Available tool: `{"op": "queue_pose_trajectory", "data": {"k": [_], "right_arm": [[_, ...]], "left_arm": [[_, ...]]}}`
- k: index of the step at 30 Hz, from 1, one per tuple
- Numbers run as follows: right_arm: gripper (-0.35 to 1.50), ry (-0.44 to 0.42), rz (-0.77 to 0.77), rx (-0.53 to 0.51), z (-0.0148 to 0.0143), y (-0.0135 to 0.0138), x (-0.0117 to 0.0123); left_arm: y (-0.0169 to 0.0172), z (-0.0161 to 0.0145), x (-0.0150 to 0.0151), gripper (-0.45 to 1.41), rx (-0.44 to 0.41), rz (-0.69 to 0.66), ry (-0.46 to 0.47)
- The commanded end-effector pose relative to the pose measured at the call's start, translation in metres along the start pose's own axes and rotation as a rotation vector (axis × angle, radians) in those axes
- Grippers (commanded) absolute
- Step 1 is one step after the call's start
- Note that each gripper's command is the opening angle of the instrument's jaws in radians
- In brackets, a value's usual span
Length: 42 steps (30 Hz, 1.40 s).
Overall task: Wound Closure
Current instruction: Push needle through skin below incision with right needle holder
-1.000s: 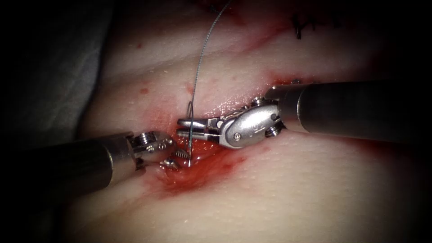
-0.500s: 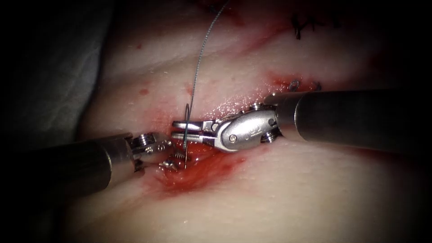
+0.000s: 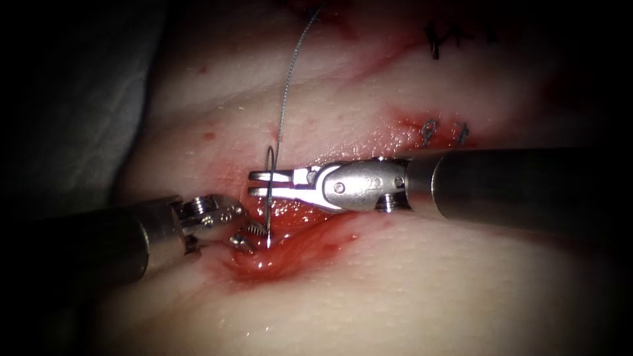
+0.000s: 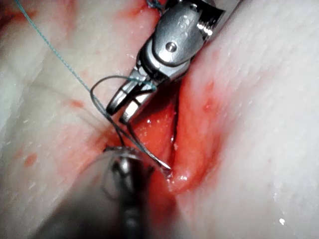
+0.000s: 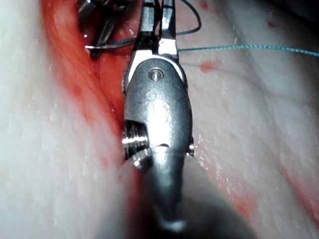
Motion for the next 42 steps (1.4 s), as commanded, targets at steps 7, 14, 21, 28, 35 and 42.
{"op": "queue_pose_trajectory", "data": {"k": [7,14,21,28,35,42], "right_arm": [[-0.35,-0.007,0.068,0.031,0.0011,-0.0007,-0.0004],[-0.35,-0.027,0.14,0.032,0.001,-0.0004,-0.0005],[-0.35,-0.058,0.257,-0.013,0.0006,0.0007,-0.001],[-0.35,-0.084,0.41,-0.091,0.0,0.0025,-0.0018],[-0.35,-0.094,0.55,-0.136,-0.0008,0.0046,-0.0027],[-0.35,-0.121,0.606,-0.148,-0.0009,0.0052,-0.0031]], "left_arm": [[-0.0002,0.0007,0.0001,0.72,0.003,0.022,-0.001],[-0.0001,0.0006,-0.0003,0.72,0.004,0.026,-0.001],[0.0,0.0006,-0.0003,0.72,0.011,0.025,0.0],[0.0004,0.0004,-0.0001,0.72,0.044,0.023,0.006],[0.0016,-0.0015,0.0013,0.83,0.154,0.018,0.028],[0.0046,-0.0036,0.0033,0.84,0.278,0.01,0.075]]}}
